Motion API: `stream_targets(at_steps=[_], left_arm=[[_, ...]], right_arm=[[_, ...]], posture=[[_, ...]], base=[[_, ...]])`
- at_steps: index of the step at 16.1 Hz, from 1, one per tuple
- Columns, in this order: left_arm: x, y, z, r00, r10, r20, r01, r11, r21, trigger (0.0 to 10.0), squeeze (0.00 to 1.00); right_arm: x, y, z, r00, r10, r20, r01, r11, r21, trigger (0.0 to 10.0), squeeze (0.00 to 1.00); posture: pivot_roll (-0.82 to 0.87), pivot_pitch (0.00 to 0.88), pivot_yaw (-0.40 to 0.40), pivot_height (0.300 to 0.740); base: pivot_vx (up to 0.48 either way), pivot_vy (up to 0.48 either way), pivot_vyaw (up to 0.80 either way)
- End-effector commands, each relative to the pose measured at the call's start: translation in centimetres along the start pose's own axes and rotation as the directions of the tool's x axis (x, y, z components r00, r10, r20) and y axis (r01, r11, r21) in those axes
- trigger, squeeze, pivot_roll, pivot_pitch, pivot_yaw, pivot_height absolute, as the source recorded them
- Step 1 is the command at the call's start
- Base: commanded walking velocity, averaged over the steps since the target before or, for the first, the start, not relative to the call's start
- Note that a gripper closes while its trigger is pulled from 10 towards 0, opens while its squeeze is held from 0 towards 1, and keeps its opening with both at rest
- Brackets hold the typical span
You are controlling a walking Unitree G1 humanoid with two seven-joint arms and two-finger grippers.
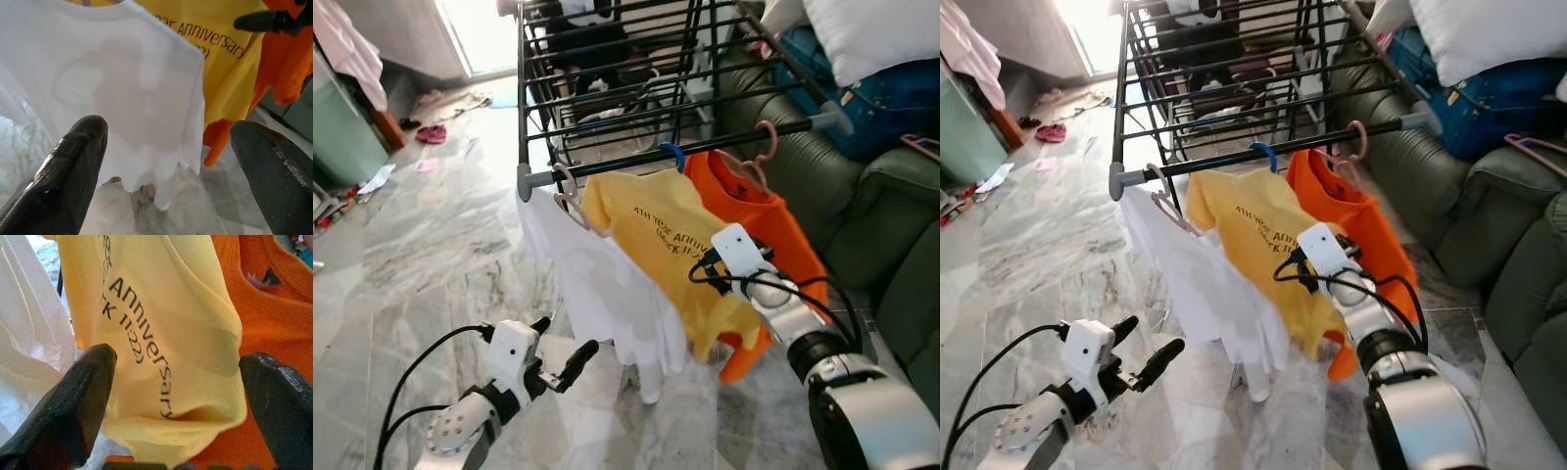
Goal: Hang hanger
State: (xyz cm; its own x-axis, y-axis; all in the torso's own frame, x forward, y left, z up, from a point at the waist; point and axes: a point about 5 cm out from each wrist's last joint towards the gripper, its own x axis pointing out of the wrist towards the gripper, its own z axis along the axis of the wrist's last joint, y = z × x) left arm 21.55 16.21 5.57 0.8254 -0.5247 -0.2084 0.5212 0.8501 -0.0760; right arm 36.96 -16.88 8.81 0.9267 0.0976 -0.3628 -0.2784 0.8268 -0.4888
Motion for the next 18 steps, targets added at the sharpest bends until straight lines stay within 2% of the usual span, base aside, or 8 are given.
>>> stream_targets(at_steps=[1, 2, 3, 6, 10, 12, 14, 18], left_arm=[[-0.6, 0.5, 0.1, 1.000, 0.025, -0.013, -0.025, 1.000, 0.008, 10.0, 0.00], [-0.9, 0.6, 0.1, 0.999, 0.033, -0.020, -0.033, 0.999, 0.008, 10.0, 0.00], [-1.0, 0.6, 0.0, 0.999, 0.035, -0.022, -0.035, 0.999, 0.009, 10.0, 0.00], [0.1, 0.8, 0.8, 0.995, 0.101, -0.017, -0.101, 0.995, -0.018, 10.0, 0.00], [2.2, 1.9, 1.6, 0.978, 0.206, 0.030, -0.206, 0.978, -0.008, 10.0, 0.00], [3.1, 2.5, 1.9, 0.968, 0.249, 0.038, -0.248, 0.969, -0.016, 10.0, 0.00], [3.9, 2.7, 2.1, 0.972, 0.226, 0.063, -0.225, 0.974, -0.026, 10.0, 0.00], [5.5, 2.4, 2.4, 0.982, 0.166, 0.088, -0.161, 0.985, -0.065, 10.0, 0.00]], right_arm=[[0.2, 0.2, 0.6, 1.000, 0.028, 0.012, -0.028, 1.000, -0.003, 10.0, 0.00], [0.3, 0.4, 0.9, 0.998, 0.064, 0.018, -0.064, 0.998, 0.010, 9.5, 0.00], [0.3, 0.5, 1.1, 0.997, 0.068, 0.025, -0.069, 0.998, 0.010, 10.0, 0.00], [0.3, 0.8, 1.6, 0.996, 0.040, 0.082, -0.045, 0.997, 0.066, 10.0, 0.00], [-1.3, 1.2, 1.3, 0.959, -0.116, 0.260, 0.072, 0.983, 0.172, 10.0, 0.00], [-3.6, 1.7, 0.0, 0.937, -0.200, 0.287, 0.132, 0.962, 0.240, 10.0, 0.00], [-6.1, 2.3, -1.3, 0.925, -0.276, 0.260, 0.185, 0.928, 0.323, 10.0, 0.00], [-8.8, 2.8, -1.9, 0.932, -0.249, 0.265, 0.176, 0.946, 0.272, 10.0, 0.00]], posture=[[0.01, 0.099, 0.109, 0.740], [0.02, 0.099, 0.107, 0.740], [0.02, 0.098, 0.105, 0.740], [0.00, 0.075, 0.098, 0.740], [-0.09, 0.035, 0.119, 0.740], [-0.13, 0.025, 0.133, 0.740], [-0.18, 0.019, 0.150, 0.740], [-0.25, 0.005, 0.194, 0.740]], base=[[0.000, 0.000, 0.00], [0.000, 0.000, 0.00], [0.000, 0.000, 0.00], [0.000, 0.000, 0.00], [0.000, 0.000, 0.00], [0.000, 0.000, 0.00], [0.000, 0.000, 0.00], [0.000, 0.000, -0.36]])
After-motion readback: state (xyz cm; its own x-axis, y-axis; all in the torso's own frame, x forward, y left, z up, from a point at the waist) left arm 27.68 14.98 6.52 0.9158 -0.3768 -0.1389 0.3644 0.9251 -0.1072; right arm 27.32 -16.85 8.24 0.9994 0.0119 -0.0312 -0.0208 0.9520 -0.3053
